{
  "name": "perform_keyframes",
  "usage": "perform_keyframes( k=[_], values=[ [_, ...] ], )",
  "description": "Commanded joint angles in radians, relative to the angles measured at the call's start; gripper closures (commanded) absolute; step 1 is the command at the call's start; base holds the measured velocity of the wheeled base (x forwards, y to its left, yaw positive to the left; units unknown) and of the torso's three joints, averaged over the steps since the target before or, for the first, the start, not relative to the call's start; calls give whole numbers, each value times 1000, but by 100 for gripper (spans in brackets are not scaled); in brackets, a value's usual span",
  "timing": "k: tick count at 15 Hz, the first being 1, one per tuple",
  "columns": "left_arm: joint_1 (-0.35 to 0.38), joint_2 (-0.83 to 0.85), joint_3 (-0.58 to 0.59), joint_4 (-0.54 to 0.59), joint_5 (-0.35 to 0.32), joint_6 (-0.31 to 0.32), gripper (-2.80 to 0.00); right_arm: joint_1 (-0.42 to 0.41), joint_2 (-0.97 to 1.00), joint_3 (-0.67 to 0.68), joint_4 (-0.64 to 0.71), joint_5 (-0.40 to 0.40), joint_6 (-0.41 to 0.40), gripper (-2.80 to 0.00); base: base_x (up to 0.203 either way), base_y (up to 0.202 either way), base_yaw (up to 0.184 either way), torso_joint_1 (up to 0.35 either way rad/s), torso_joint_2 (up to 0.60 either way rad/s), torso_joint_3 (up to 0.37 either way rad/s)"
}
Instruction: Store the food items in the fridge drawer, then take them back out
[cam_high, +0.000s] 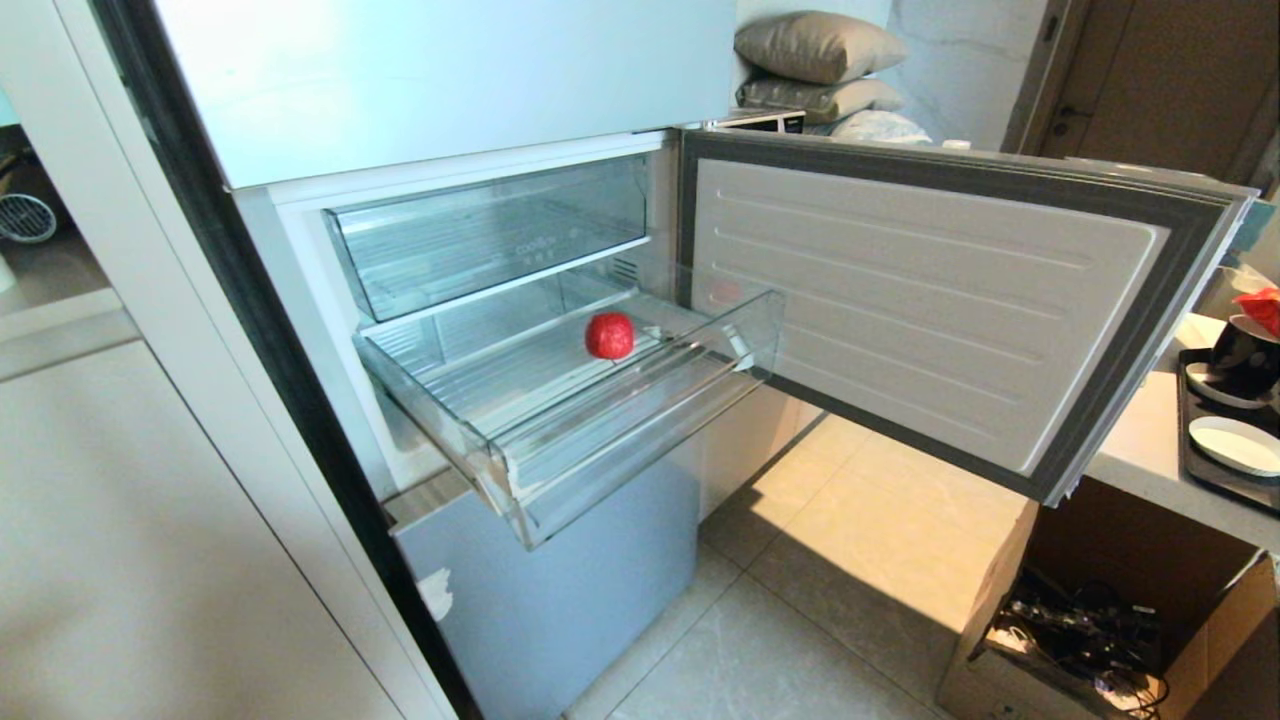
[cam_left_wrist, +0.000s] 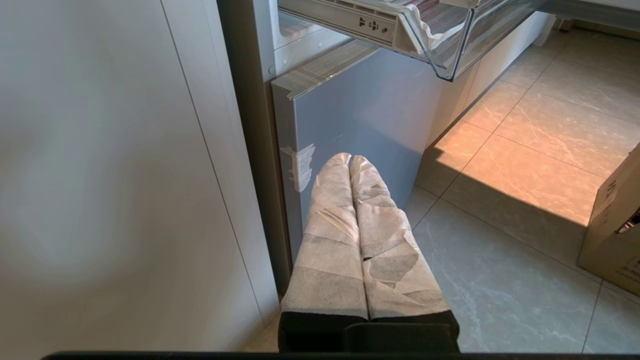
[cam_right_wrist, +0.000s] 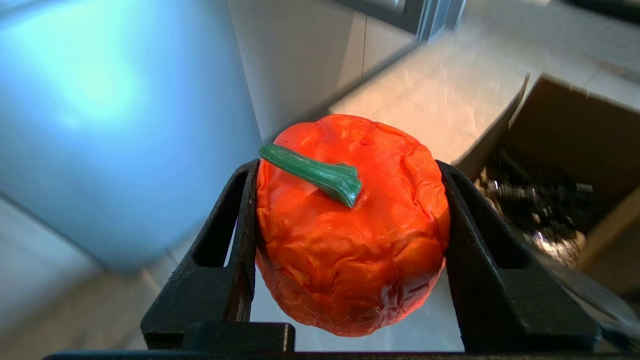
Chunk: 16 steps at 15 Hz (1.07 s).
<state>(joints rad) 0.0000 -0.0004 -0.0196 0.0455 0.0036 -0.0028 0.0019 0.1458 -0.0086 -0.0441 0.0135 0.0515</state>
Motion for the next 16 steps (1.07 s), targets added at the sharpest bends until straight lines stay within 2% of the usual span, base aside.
perform_keyframes(
  k=[1,3,10,16],
  values=[
    [1,0,1,-1,1,0,0,-2,-151,5,-1,-6,0,0,0,0,0,0,0,0],
    [0,0,0,-1,0,0,0,-3,-146,7,50,-52,-10,0,0,0,0,0,0,0],
    [1,0,0,-1,0,0,0,-3,-146,9,43,-52,-5,0,0,0,0,0,0,0],
    [1,0,1,-1,1,0,0,-3,-146,9,43,-52,-12,0,-1,-8,149,3,3,3]
  ],
)
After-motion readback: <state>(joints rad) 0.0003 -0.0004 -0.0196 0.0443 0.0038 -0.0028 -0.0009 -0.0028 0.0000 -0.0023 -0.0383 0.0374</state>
